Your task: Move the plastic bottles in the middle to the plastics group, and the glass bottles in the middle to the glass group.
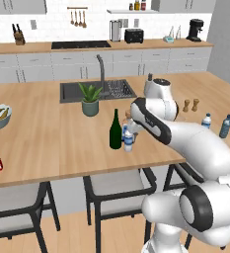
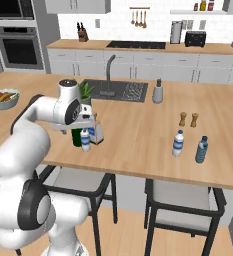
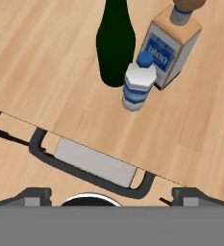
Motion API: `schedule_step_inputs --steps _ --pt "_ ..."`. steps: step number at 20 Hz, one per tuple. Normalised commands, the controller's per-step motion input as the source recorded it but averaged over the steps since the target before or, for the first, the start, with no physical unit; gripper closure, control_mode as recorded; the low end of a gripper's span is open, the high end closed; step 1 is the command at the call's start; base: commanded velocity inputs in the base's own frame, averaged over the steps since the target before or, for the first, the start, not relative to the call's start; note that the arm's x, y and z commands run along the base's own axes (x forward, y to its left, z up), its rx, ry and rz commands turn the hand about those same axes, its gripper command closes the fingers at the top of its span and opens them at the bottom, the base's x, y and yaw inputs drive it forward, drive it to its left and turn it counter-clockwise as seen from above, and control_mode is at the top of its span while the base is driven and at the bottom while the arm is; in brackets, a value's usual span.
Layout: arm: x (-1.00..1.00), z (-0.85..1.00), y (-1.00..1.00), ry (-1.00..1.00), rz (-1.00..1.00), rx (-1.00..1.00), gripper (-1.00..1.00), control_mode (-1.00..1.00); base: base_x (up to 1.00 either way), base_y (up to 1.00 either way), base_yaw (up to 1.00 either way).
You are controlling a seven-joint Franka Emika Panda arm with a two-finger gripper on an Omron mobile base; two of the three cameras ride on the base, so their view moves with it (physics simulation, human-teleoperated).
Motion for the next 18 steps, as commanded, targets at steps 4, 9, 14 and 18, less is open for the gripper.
schedule_step_inputs --steps 4,9,14,18 --pt "0.24 0.0 0.0 -0.03 0.07 -0.02 -1.0 -1.0 0.0 0.0 0.0" --pt "0.67 0.0 0.0 0.0 0.07 0.0 -1.0 -1.0 0.0 0.0 0.0" --pt "0.5 -0.07 0.0 0.01 0.06 -0.01 -1.0 -1.0 0.0 0.0 0.0" --pt "0.02 -0.23 0.0 0.02 0.04 -0.03 -1.0 -1.0 0.0 0.0 0.0"
